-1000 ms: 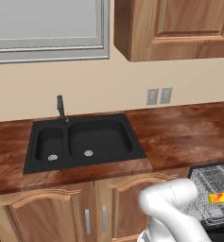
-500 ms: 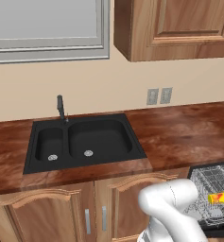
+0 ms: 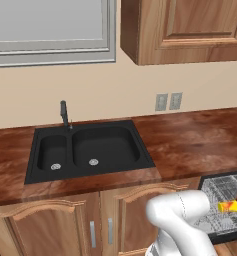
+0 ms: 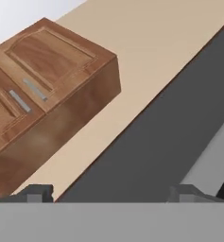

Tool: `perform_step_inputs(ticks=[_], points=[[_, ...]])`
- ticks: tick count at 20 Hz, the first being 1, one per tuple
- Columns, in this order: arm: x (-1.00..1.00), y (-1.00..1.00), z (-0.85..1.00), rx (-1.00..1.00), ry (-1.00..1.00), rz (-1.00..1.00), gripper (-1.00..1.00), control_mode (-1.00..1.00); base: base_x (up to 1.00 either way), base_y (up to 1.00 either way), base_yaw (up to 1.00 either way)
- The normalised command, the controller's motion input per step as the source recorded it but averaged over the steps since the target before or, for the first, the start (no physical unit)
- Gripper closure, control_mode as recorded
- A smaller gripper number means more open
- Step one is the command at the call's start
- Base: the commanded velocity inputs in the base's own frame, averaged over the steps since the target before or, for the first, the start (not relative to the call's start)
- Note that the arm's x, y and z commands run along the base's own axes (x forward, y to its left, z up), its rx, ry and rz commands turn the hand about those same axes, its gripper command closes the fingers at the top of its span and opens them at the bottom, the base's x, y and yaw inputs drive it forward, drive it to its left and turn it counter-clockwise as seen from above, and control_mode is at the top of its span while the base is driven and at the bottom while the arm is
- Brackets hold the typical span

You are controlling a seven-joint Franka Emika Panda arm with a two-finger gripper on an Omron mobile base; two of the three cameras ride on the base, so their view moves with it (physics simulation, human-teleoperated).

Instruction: Pick up the cup and bowl from the counter, place them in the dishwasher, and close the dishwasher door.

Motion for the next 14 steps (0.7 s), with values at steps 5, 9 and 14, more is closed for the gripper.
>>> perform_step_inputs(ticks=[5,9,14], points=[[0.79,0.01,-0.2,-0.2,-0.13,0.0,-1.0,-1.0,0.0,0.0,0.0],[0.85,0.0,-0.18,-0.18,-0.12,0.0,-1.0,-1.0,0.0,0.0,0.0],[0.97,0.0,-0.18,-0.15,-0.11,0.0,-1.0,-1.0,0.0,0.0,0.0]])
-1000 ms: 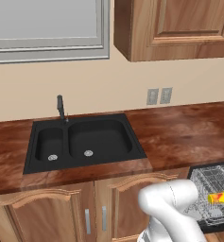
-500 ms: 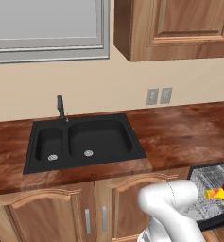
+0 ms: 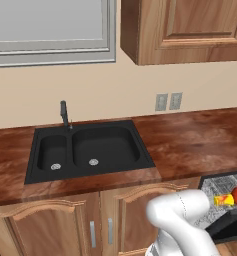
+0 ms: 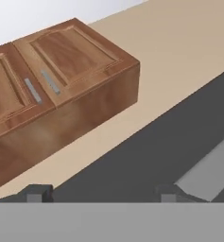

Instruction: Pick up the cup and bowl from the counter, place them in the dishwasher, and close the dishwasher door.

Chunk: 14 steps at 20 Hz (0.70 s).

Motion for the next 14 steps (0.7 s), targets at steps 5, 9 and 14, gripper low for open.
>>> perform_step_inputs(ticks=[5,9,14], points=[[1.0,0.0,-0.18,-0.07,-0.08,0.0,-1.0,-1.0,0.0,0.0,0.0],[1.0,0.0,-0.24,-0.02,-0.06,0.0,-1.0,-1.0,0.0,0.0,0.0],[1.0,0.0,-0.29,-0.03,-0.05,0.0,-1.0,-1.0,0.0,0.0,0.0]])
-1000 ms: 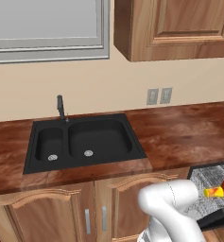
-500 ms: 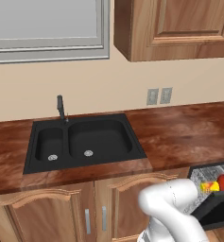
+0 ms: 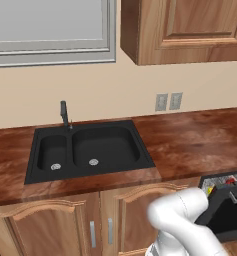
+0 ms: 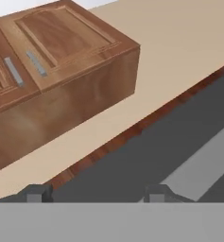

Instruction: Pick up the cup and bowl from the counter, place them in the dishwasher, and close the dishwasher door.

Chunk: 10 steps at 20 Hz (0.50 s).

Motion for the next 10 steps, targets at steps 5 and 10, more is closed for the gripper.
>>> perform_step_inputs(ticks=[5,10], points=[[0.87,0.0,-0.32,-0.04,-0.07,0.0,-1.0,-1.0,0.0,0.0,0.0],[0.77,0.0,-0.33,-0.05,-0.08,0.0,-1.0,-1.0,0.0,0.0,0.0]])
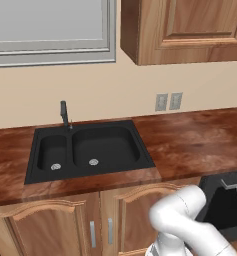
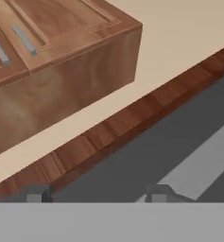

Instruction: Pick up the cup and bowl from the counter, place them in the dishwasher, and close the dishwasher door.

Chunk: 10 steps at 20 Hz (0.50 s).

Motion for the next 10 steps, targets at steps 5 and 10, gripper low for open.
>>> perform_step_inputs(ticks=[5,10], points=[[0.78,0.0,-0.38,-0.03,-0.07,0.0,-1.0,-1.0,0.0,0.0,0.0],[0.85,0.0,-0.41,-0.02,-0.06,0.0,-1.0,-1.0,0.0,0.0,0.0]])
